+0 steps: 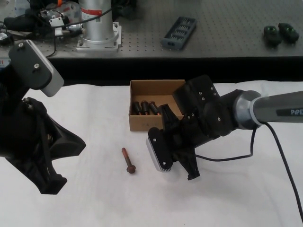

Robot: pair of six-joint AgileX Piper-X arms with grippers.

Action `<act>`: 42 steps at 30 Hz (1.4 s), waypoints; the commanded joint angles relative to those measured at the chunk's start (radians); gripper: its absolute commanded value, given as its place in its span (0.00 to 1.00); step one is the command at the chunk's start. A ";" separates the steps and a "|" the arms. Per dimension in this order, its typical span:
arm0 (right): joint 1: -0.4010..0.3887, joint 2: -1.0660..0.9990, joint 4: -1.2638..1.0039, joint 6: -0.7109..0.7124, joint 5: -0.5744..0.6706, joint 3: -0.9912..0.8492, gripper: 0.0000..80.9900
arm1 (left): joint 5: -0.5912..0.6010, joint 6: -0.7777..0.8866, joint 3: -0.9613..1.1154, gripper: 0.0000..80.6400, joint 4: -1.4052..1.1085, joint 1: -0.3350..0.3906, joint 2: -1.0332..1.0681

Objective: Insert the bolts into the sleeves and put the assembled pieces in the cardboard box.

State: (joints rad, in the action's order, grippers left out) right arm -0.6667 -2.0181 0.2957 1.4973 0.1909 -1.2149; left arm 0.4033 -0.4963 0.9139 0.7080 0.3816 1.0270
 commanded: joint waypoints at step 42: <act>0.001 0.375 0.269 -0.773 0.059 0.008 0.03 | 0.005 0.113 0.002 0.01 0.045 0.000 -0.007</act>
State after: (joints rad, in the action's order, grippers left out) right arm -0.6655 -1.6000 0.5542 0.7404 0.2232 -1.2036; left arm 0.4033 -0.4609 0.9139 0.7451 0.3816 1.0270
